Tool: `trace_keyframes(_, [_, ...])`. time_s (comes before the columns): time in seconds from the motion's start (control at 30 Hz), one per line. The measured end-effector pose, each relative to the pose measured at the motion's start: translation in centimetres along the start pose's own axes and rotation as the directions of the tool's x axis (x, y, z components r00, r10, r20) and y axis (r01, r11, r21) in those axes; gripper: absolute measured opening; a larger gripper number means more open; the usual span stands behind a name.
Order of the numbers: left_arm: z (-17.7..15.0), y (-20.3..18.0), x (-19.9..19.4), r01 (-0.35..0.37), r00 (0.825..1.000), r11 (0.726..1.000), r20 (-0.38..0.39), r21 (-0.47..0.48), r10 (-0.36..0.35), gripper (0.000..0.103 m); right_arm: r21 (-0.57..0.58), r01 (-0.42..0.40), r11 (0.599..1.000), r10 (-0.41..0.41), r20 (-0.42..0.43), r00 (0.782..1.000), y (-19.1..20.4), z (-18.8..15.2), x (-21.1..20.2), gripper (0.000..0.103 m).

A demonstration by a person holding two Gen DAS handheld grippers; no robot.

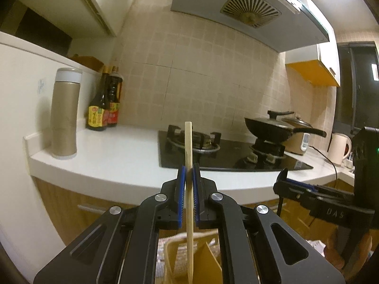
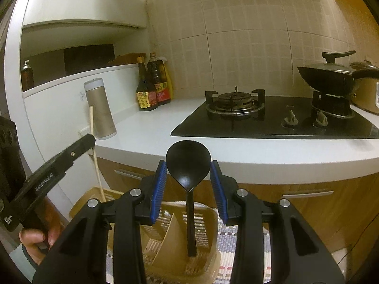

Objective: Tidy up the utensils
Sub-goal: 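Open both tools to drop the chopstick and ladle into the basket, then move both open tools back down over the clear plastic spoons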

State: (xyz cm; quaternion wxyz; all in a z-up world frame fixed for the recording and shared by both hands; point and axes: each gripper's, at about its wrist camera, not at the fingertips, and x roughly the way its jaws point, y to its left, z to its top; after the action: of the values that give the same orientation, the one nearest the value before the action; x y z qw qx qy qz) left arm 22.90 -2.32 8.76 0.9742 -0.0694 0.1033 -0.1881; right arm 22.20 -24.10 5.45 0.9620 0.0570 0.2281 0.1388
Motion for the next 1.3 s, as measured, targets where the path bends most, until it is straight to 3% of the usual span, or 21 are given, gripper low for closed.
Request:
trace_keyframes(0.13, [-0.3, 0.2, -1.3, 0.010, 1.000, 1.000, -0.020, -0.014, -0.010, 0.015, 0.006, -0.009, 1.000, 0.009, -0.007, 1.000, 0.3, -0.5, -1.3, 0.035])
trace_keyframes(0.2, [-0.4, 0.4, -2.0, 0.013, 1.000, 1.000, -0.028, -0.017, -0.014, 0.028, 0.011, -0.017, 1.000, 0.017, -0.015, 1.000, 0.4, -0.8, -2.0, 0.035])
trace_keyframes(0.33, [-0.1, 0.6, -4.0, 0.025, 0.999, 0.999, -0.038, -0.031, -0.026, 0.033, 0.009, -0.021, 1.000, 0.021, -0.033, 0.999, 0.8, -1.5, -3.4, 0.036])
trace_keyframes(0.4, [0.1, 0.6, -5.2, 0.036, 0.998, 0.999, -0.044, -0.034, -0.037, 0.039, 0.012, -0.017, 1.000, 0.017, -0.037, 0.999, 1.0, -1.7, -4.2, 0.043])
trace_keyframes(0.73, [0.5, -0.5, -10.8, 0.061, 0.993, 0.998, -0.105, 0.026, -0.058, 0.039, 0.024, -0.020, 0.999, 0.022, -0.076, 0.997, 2.2, -1.7, -8.2, 0.043])
trace_keyframes(0.9, [-0.3, -1.1, -12.5, 0.077, 0.981, 0.994, -0.183, 0.074, -0.063, 0.039, -0.004, -0.013, 1.000, 0.012, -0.155, 0.988, 3.6, -2.4, -9.0, 0.043])
trace_keyframes(1.0, [-1.7, -1.4, -12.9, 0.106, 0.960, 0.989, -0.269, 0.103, -0.075, 0.039, -0.025, -0.012, 1.000, 0.006, -0.223, 0.975, 4.3, -3.3, -8.8, 0.043])
trace_keyframes(1.1, [-3.8, -1.4, -12.5, 0.153, 0.922, 0.980, -0.374, 0.125, -0.096, 0.039, -0.027, -0.026, 0.999, 0.016, -0.315, 0.949, 4.8, -4.7, -8.0, 0.043])
trace_keyframes(1.2, [-6.2, -1.2, -11.8, 0.203, 0.872, 0.969, -0.475, 0.138, -0.115, 0.039, -0.018, -0.033, 0.999, 0.022, -0.423, 0.906, 4.8, -6.2, -6.8, 0.043])
trace_keyframes(1.27, [-8.0, -1.0, -11.2, 0.269, 0.816, 0.956, -0.554, 0.114, -0.163, 0.039, 0.001, -0.035, 0.999, 0.031, -0.492, 0.870, 4.6, -7.3, -5.9, 0.043])
trace_keyframes(1.3, [-8.6, -1.0, -11.1, 0.291, 0.797, 0.951, -0.577, 0.106, -0.180, 0.039, 0.026, -0.047, 0.999, 0.054, -0.526, 0.849, 4.3, -7.9, -5.4, 0.043])
